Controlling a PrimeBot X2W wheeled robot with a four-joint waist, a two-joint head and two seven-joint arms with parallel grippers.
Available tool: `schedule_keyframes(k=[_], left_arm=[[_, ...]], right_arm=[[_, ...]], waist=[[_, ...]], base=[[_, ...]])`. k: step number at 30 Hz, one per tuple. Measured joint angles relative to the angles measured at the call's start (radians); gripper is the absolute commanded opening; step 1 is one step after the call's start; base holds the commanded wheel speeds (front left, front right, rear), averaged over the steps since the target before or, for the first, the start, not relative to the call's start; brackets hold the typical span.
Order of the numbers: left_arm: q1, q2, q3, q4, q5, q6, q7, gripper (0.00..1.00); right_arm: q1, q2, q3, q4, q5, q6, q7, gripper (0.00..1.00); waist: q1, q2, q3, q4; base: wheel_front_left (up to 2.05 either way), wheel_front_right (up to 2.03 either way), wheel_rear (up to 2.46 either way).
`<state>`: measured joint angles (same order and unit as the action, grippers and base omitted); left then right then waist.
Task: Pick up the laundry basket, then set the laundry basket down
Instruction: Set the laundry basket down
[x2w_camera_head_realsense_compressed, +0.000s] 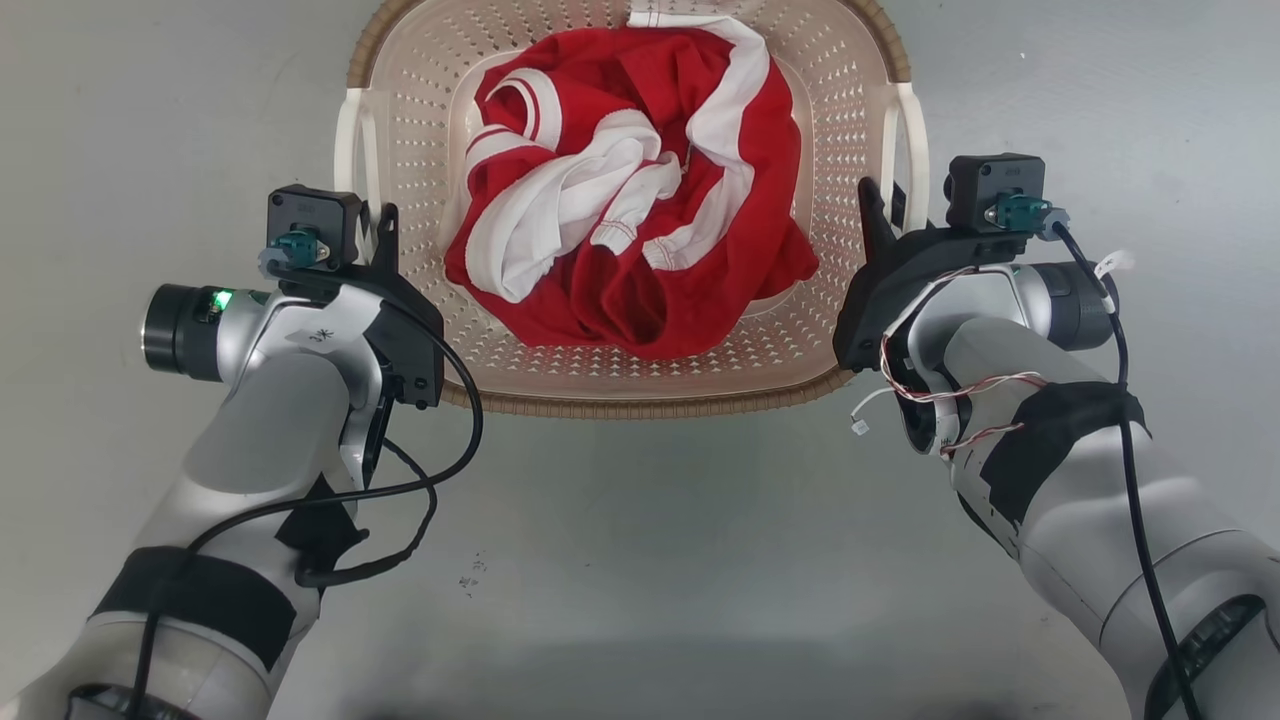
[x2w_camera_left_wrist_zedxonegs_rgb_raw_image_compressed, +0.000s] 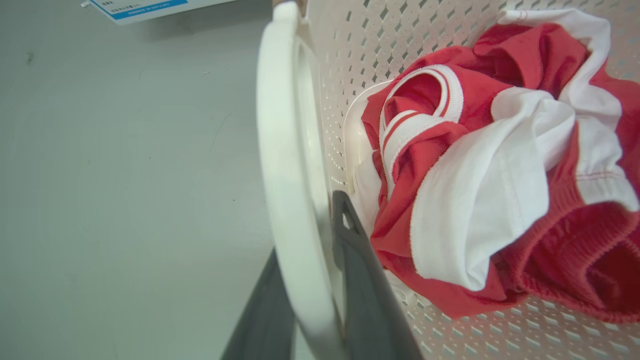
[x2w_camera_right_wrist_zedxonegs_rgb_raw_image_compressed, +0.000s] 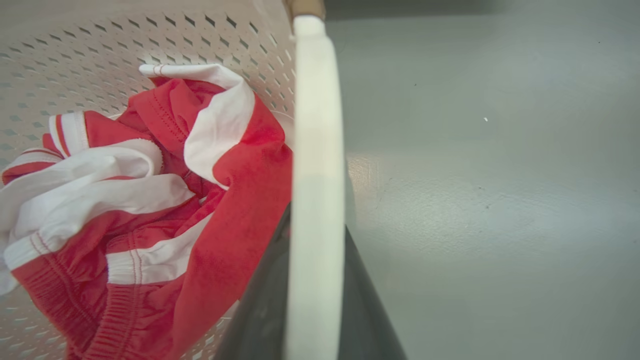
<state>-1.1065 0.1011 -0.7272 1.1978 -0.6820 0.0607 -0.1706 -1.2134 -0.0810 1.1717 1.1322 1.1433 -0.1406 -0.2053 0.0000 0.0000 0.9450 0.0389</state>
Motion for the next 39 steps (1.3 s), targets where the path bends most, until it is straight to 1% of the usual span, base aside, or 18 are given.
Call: schedule_keyframes(k=[2, 3, 4, 5, 6, 7, 8, 9, 11, 12, 13, 24, 37, 39], left_arm=[[-0.003, 0.0, 0.0, 0.004, 0.0, -0.001, -0.005, 0.0], [-0.006, 0.0, 0.0, 0.007, 0.0, -0.001, -0.007, 0.0], [-0.009, 0.0, 0.0, 0.01, 0.0, -0.004, -0.008, 0.0], [-0.012, 0.0, 0.001, 0.012, 0.0, -0.006, -0.009, 0.08], [-0.014, 0.0, 0.001, 0.013, 0.0, -0.007, -0.012, 0.22], [-0.015, -0.001, 0.001, 0.014, 0.0, -0.007, -0.012, 0.41], [-0.015, -0.001, 0.001, 0.017, 0.0, -0.007, -0.012, 0.49], [-0.015, 0.0, 0.002, 0.02, 0.0, -0.007, -0.012, 0.64], [-0.015, -0.001, 0.002, 0.023, 0.0, -0.007, -0.017, 0.82], [-0.015, -0.002, 0.002, 0.025, 0.0, -0.007, -0.017, 0.93], [-0.015, -0.002, 0.003, 0.026, 0.0, -0.007, -0.017, 0.99], [-0.01, 0.001, 0.013, 0.043, -0.003, -0.008, -0.035, 1.0], [0.037, -0.013, 0.016, 0.037, -0.003, -0.017, -0.072, 1.0], [0.056, -0.017, 0.021, 0.031, -0.005, -0.017, -0.074, 1.0]], right_arm=[[-0.004, 0.0, 0.002, 0.0, 0.0, 0.0, -0.004, 0.45], [-0.006, 0.001, 0.002, 0.0, 0.0, 0.001, -0.009, 0.85], [-0.008, 0.002, 0.002, -0.001, 0.0, 0.001, -0.009, 1.0], [-0.01, 0.004, 0.002, -0.003, 0.0, 0.004, -0.013, 1.0], [-0.012, 0.009, 0.003, -0.004, 0.0, 0.006, -0.016, 1.0], [-0.014, 0.014, 0.003, -0.005, 0.0, 0.006, -0.017, 1.0], [-0.016, 0.015, 0.003, -0.005, 0.0, 0.006, -0.017, 1.0], [-0.019, 0.016, 0.003, -0.004, 0.0, 0.006, -0.018, 1.0], [-0.023, 0.016, 0.004, -0.003, 0.0, 0.006, -0.021, 1.0], [-0.023, 0.016, 0.004, -0.002, 0.0, 0.006, -0.023, 1.0], [-0.023, 0.016, 0.004, -0.001, 0.0, 0.006, -0.025, 1.0], [-0.027, 0.016, 0.002, 0.023, 0.0, 0.008, -0.034, 1.0], [-0.011, 0.017, -0.016, 0.035, 0.002, 0.009, -0.043, 1.0], [0.003, 0.018, -0.021, 0.04, 0.004, 0.018, -0.043, 1.0]], waist=[[0.0, 0.0, 0.0, 0.0], [0.0, 0.0, 0.0, 0.0], [0.0, 0.0, -0.001, 0.0], [0.0, 0.0, -0.002, -0.001], [0.0, 0.0, -0.003, -0.001], [0.0, 0.0, -0.004, -0.001], [0.0, 0.0, -0.005, -0.001], [0.0, 0.0, -0.006, -0.001], [0.0, 0.0, -0.009, -0.002], [0.0, 0.0, -0.013, -0.002], [0.0, 0.0, -0.016, -0.003], [0.0, 0.0, -0.067, -0.01], [0.0, 0.0, -0.172, -0.021], [0.0, 0.0, -0.196, -0.023]], base=[[0.0, 0.0, 0.0], [0.0, 0.0, 0.0], [0.0, 0.0, 0.0], [0.0, 0.0, 0.0], [0.0, 0.0, 0.0], [0.0, 0.0, 0.0], [0.0, 0.0, 0.0], [0.0, 0.0, 0.0], [0.0, 0.0, 0.0], [0.0, 0.0, 0.0], [0.0, 0.0, 0.0], [0.0, 0.0, 0.0], [0.0, 0.0, 0.0], [0.0, 0.0, 0.0]])
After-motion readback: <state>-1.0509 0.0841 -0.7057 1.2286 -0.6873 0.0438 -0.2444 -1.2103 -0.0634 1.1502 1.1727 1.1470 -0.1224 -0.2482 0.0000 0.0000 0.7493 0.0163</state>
